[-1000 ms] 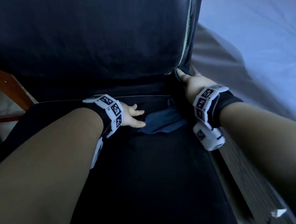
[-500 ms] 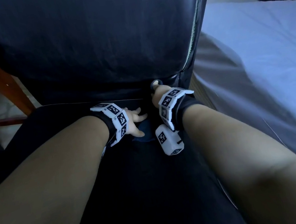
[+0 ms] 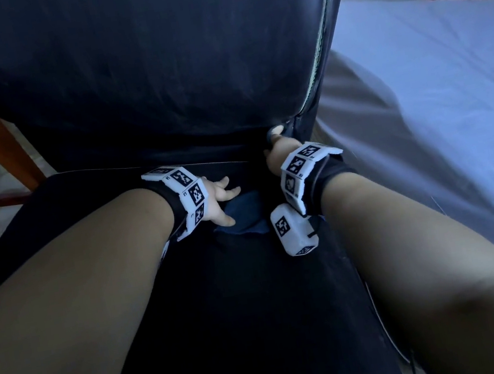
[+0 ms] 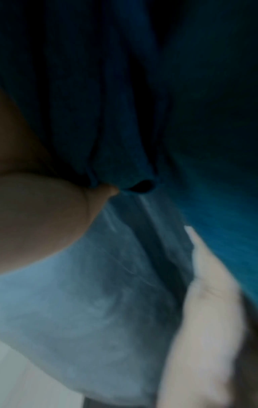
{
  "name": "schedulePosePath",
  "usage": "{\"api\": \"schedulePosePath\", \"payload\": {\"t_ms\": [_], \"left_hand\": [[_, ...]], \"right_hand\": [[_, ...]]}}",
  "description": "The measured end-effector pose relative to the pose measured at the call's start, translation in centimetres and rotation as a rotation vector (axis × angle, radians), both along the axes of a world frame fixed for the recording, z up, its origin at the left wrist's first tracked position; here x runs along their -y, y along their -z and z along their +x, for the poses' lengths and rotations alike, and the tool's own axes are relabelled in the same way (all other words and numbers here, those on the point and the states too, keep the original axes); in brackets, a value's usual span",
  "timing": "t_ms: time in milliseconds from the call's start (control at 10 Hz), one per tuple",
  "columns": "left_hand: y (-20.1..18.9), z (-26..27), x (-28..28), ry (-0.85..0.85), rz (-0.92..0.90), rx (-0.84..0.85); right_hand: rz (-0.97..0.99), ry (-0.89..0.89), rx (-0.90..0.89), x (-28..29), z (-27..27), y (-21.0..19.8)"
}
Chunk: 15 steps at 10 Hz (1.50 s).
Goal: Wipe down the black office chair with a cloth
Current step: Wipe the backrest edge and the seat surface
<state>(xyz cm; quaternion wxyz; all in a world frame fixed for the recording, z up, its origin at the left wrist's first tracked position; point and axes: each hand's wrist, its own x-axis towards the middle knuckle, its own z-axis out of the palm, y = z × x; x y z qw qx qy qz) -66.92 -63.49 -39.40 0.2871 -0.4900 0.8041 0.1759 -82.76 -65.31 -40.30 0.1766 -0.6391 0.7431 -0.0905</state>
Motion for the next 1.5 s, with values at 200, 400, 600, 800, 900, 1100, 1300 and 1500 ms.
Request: {"api": "schedulePosePath", "payload": {"t_ms": [200,400,600,800,900,1100,1300,1500], "left_hand": [[0.0,0.1,-0.3,-0.017,-0.004,-0.061],[-0.1,0.4,-0.3,-0.027,0.018,-0.055],[-0.6,-0.2,-0.7,-0.027,-0.020,-0.051],[-0.4,-1.2,-0.3,-0.043,-0.096,-0.077],[-0.1,-2.6,0.2,-0.013,-0.099,-0.074],[1.0,-2.9,0.9,-0.025,-0.003,-0.100],[0.9,-3.1,1.3,-0.018,0.028,-0.074],[0.5,-3.2,1.3,0.000,0.021,-0.047]], "right_hand": [[0.164,-0.182,-0.219,0.6,-0.1,-1.1],[0.027,-0.095,-0.287,-1.0,-7.4,-4.3],[0.039,-0.042,-0.315,-3.2,-9.1,-9.8],[0.173,-0.183,-0.310,-2.3,-6.6,-3.0],[0.143,-0.210,-0.305,-1.0,-6.4,-1.7],[0.224,-0.413,-0.461,1.5,-4.7,-1.1],[0.404,-0.333,-0.594,1.7,-7.9,-1.4],[0.276,-0.230,-0.384,2.0,-8.1,-0.6]]}}
